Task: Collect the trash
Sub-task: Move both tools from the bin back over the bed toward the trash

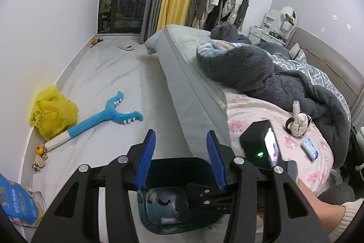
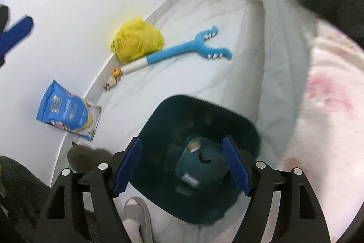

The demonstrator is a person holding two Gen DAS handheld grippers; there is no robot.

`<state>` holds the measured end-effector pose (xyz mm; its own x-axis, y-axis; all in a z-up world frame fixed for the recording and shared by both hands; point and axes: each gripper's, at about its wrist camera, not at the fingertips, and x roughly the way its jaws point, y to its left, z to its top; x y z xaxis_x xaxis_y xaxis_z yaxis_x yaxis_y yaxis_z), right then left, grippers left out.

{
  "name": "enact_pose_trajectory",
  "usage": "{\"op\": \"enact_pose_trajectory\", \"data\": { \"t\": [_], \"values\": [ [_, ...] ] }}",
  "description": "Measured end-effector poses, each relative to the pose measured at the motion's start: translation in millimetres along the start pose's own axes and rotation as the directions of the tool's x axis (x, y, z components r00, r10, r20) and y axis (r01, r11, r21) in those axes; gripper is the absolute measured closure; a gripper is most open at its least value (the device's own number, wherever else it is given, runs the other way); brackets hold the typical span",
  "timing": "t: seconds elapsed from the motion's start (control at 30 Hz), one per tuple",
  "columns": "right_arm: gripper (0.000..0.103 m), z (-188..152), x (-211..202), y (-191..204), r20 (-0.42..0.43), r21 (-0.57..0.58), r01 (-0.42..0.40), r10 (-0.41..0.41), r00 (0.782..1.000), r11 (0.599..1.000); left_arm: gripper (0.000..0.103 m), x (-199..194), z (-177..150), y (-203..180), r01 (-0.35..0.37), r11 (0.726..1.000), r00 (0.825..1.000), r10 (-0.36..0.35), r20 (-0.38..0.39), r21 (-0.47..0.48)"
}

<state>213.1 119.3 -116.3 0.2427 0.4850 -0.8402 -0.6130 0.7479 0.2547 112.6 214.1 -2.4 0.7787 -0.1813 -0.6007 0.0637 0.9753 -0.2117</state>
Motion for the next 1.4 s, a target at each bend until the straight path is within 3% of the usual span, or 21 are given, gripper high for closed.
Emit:
{"op": "enact_pose_trajectory", "data": {
  "t": [0.47, 0.9, 1.4],
  "values": [
    [0.02, -17.0, -82.4, -49.7, 0.146, 0.014, 0.091, -0.092, 0.985, 0.996, 0.04, 16.7, 14.9, -64.8, 0.069, 0.996, 0.998, -0.069, -0.001, 0.063],
    [0.018, -45.8, -125.3, -105.2, 0.18, 0.089, 0.157, -0.171, 0.969, 0.983, 0.03, 35.6, 18.2, -112.2, 0.127, 0.988, 0.992, -0.126, -0.019, 0.088],
    [0.011, -89.0, -164.9, -169.5, 0.199, 0.182, 0.263, -0.297, 0.934, 0.948, 0.02, 64.5, 15.5, -169.8, 0.177, 0.976, 0.983, -0.17, -0.066, 0.124]
  ]
}}
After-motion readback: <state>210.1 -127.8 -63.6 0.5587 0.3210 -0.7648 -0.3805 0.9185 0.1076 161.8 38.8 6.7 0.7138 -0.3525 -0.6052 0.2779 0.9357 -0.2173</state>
